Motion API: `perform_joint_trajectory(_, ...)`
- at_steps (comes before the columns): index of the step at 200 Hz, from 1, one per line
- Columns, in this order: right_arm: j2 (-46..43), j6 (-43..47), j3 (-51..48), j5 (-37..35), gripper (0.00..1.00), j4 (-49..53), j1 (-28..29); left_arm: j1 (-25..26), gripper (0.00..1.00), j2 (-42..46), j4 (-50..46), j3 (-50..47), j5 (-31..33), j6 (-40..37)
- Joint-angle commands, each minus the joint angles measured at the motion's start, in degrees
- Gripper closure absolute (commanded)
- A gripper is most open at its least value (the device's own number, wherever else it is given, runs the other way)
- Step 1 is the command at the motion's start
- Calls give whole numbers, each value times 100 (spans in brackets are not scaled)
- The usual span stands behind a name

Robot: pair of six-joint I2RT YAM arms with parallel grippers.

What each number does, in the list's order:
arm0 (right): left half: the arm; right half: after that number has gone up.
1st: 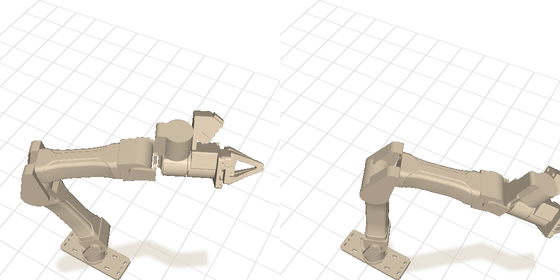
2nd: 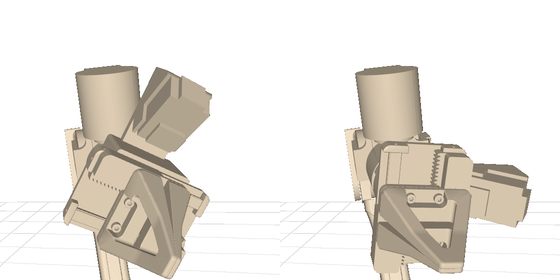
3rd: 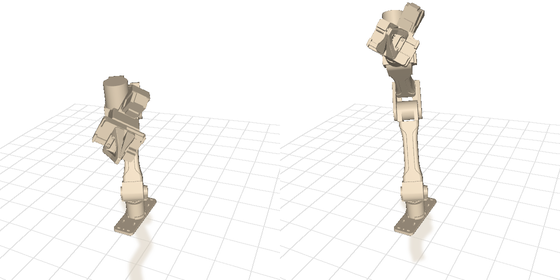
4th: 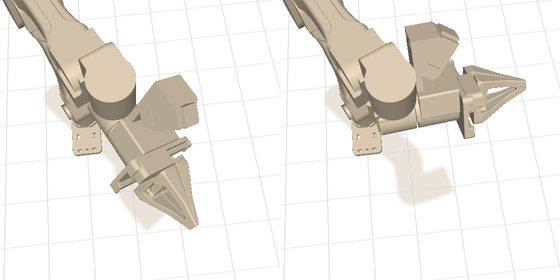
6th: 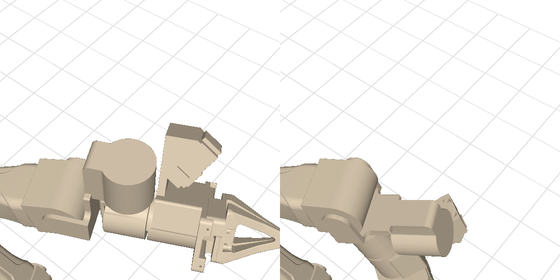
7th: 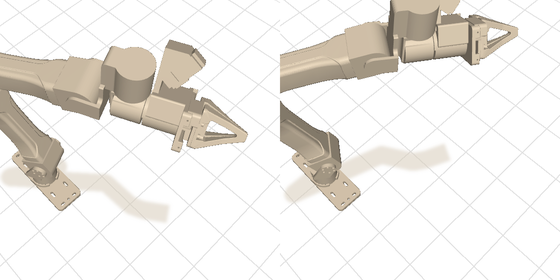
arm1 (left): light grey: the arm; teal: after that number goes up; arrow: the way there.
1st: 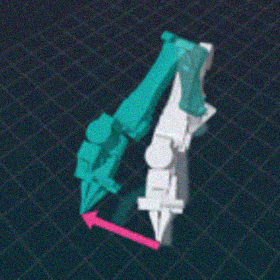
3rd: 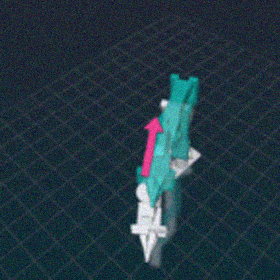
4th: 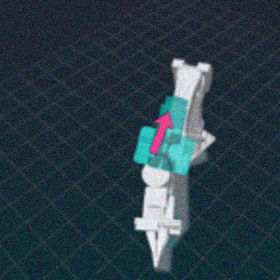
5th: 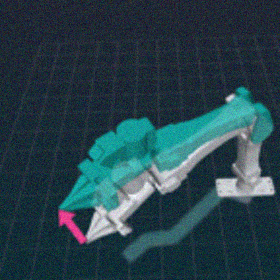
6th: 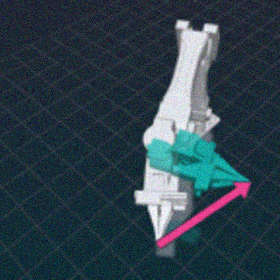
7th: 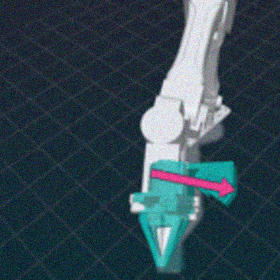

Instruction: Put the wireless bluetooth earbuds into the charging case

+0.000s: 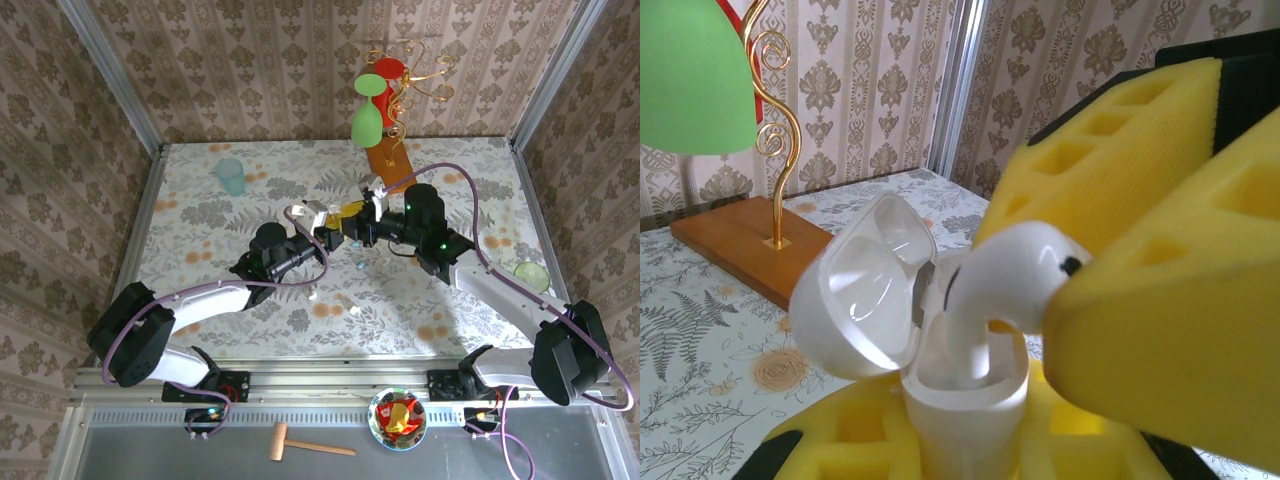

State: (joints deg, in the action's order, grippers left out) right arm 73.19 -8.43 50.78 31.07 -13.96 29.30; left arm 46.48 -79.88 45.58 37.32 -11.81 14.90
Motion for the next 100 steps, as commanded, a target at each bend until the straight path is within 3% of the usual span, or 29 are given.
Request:
perform_joint_trajectory(1,-138,221,-150,-15,79,569,58,6,100,148,417,258,7,-157)
perform_joint_trajectory(100,-70,67,319,-337,77,1076,101,85,100,77,395,350,-313,-500)
